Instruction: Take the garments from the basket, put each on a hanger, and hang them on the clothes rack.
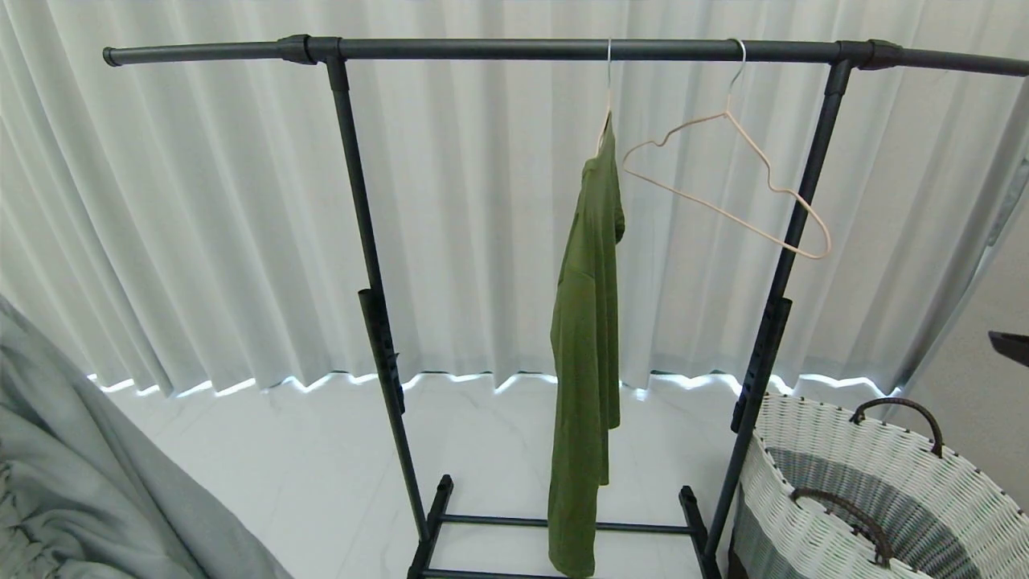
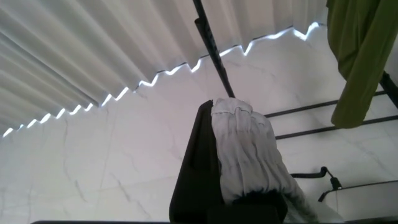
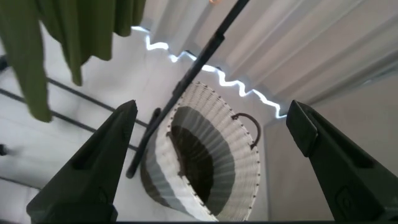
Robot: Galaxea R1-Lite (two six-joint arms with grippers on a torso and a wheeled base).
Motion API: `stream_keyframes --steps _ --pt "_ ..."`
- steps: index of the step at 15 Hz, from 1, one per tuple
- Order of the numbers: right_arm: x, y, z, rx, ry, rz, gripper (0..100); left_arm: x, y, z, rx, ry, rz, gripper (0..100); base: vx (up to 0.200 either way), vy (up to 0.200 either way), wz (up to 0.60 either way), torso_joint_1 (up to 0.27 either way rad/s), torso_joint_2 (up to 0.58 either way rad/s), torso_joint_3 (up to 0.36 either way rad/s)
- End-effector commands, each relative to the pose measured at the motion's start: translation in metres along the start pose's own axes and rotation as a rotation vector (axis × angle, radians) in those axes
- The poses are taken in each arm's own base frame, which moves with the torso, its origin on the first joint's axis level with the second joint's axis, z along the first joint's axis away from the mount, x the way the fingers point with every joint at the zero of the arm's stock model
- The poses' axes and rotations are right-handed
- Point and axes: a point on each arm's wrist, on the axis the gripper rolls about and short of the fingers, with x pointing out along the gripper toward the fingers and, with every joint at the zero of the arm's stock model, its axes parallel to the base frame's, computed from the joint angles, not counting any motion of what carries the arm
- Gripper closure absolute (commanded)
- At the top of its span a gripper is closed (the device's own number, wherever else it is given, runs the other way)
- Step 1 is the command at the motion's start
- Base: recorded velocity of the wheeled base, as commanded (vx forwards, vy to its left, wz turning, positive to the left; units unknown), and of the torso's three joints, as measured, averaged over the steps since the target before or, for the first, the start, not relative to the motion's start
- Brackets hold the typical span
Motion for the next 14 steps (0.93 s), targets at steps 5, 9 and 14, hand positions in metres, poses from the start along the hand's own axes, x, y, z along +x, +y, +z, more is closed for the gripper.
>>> stream_keyframes --steps 5,9,14 --pt "0.021 0.011 -0.04 -0.035 -0.066 -0.099 0 -0.001 0.003 -0.004 -0.008 0.002 0.01 100 0.0 0.0 0.0 0.0 0.0 0.0" --pt "0.023 0.007 -0.045 -0.014 -0.042 -0.119 0 0.001 0.002 -0.014 0.014 0.022 0.013 100 0.0 0.0 0.0 0.01 -0.05 -0.042" --pt "0.024 0.004 -0.048 -0.001 -0.031 -0.134 0 -0.002 0.007 -0.026 0.014 0.022 0.013 100 0.0 0.0 0.0 0.109 -0.39 -0.287"
